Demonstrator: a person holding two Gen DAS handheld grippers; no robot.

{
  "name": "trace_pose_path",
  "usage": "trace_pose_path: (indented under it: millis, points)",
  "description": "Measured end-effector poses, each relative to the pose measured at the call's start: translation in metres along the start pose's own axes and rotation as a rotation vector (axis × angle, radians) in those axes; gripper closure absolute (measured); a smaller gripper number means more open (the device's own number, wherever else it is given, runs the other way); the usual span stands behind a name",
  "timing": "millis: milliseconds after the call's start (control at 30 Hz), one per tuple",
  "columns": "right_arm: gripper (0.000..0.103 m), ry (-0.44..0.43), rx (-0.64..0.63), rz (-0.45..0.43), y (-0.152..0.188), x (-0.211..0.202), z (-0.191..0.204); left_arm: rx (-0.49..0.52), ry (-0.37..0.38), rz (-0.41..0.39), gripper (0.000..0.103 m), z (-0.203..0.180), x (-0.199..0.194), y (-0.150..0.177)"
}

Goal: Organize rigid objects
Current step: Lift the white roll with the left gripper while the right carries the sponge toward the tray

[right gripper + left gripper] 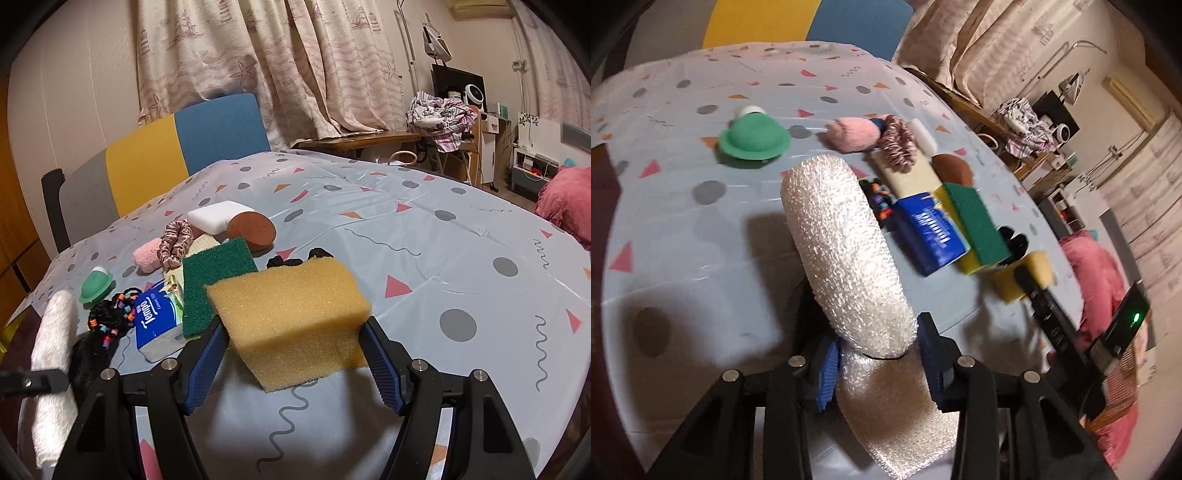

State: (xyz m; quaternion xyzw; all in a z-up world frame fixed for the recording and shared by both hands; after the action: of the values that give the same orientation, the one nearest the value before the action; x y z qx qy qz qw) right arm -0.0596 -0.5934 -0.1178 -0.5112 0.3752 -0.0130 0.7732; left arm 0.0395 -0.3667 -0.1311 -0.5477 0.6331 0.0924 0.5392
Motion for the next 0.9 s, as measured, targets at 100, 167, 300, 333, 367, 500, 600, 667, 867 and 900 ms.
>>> trace_pose_path:
  millis: [100,167,300,333,367,500,600,667,867,900]
  points:
    - [0.030,0.009,-0.011,0.002,0.000,0.000,0.001,0.002,-0.029,0.000,0.063,0.007,-0.005,0.006]
    - [0.030,0.016,-0.019,0.002,0.001,0.000,0.002,0.016,-0.060,-0.032,0.062,0.011,-0.014,0.008]
    - [0.030,0.027,-0.034,0.002,0.001,0.000,0.004,0.032,-0.087,-0.052,0.062,0.017,-0.025,0.012]
    - [0.030,0.028,-0.037,0.002,0.001,-0.001,0.004,0.026,-0.109,-0.049,0.062,0.021,-0.025,0.014]
    - [0.030,0.031,-0.040,0.002,0.001,-0.001,0.005,0.014,-0.123,-0.048,0.062,0.025,-0.026,0.016]
    - [0.030,0.037,-0.054,-0.004,0.001,-0.002,0.006,-0.063,-0.084,-0.069,0.064,0.037,-0.039,0.025]
    - [0.030,0.044,-0.072,-0.002,0.002,-0.002,0.009,-0.045,-0.074,-0.089,0.066,0.035,-0.052,0.028]
    - [0.030,0.050,-0.085,-0.002,0.002,-0.002,0.011,-0.021,-0.073,-0.098,0.070,0.033,-0.059,0.029]
    - [0.030,0.065,-0.134,-0.016,0.003,-0.007,0.018,-0.019,-0.062,-0.110,0.072,0.038,-0.072,0.032]
    - [0.030,0.067,-0.147,-0.014,0.003,-0.007,0.020,-0.017,-0.065,-0.110,0.072,0.039,-0.073,0.034]
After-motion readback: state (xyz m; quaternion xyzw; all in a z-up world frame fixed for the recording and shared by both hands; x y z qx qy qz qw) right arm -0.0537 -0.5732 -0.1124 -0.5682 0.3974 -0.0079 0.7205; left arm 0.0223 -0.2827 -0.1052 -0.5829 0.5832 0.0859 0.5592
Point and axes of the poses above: each gripper's, at about its wrist camera, not at the fingertips, and x roughly the way its jaws point, z to its left, y to its underside, the point moved 8 cm from there along x, roughly the way its jaws point, and after that the axes turned 2 degrees about x, right-handed, at the moved point
